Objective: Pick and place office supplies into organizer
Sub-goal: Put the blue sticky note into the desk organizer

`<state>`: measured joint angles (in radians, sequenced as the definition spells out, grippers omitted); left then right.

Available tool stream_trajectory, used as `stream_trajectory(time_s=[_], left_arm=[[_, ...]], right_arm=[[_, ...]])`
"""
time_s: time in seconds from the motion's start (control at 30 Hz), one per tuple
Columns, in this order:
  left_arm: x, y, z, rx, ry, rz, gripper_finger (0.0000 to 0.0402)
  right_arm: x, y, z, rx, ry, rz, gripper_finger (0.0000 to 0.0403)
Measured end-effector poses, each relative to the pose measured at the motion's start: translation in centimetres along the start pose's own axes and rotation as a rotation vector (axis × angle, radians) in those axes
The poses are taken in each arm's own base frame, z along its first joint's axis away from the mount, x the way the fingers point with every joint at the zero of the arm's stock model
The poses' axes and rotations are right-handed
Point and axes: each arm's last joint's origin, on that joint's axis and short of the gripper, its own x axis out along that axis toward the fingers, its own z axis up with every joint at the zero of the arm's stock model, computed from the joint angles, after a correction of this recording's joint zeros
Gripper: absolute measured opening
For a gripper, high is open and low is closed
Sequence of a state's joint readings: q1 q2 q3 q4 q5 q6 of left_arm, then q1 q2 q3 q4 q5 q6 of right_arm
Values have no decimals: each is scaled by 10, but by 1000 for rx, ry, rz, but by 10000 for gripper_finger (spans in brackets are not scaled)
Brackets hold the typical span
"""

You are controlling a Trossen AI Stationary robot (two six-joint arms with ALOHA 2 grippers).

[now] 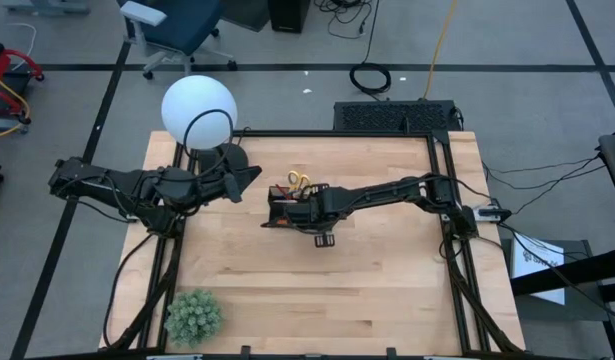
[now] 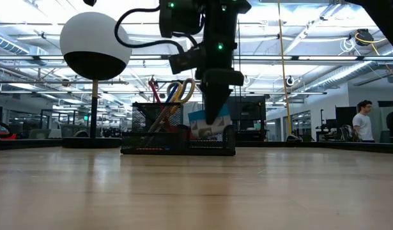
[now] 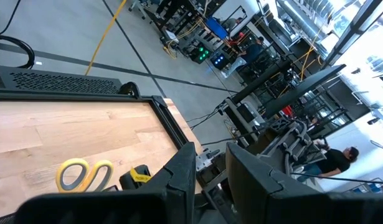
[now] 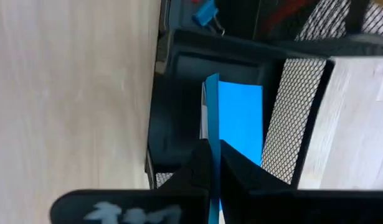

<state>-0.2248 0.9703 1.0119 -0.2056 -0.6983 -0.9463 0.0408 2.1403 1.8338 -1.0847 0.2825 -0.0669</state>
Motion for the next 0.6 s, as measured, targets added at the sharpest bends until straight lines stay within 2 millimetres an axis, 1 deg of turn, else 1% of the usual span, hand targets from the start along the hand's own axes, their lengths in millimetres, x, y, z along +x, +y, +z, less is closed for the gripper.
stream_trajectory(time_s=[0.17,0.43,0.6], left_arm=[[0,0,0,0,0,0,81],[0,0,0,0,0,0,81],[0,0,0,0,0,0,81]], right_arm=[[5,-4,1,8,-17,-2,0],[7,-13,5,20,-60,-9,0],[8,-14,5,-19,-66,-12,0]])
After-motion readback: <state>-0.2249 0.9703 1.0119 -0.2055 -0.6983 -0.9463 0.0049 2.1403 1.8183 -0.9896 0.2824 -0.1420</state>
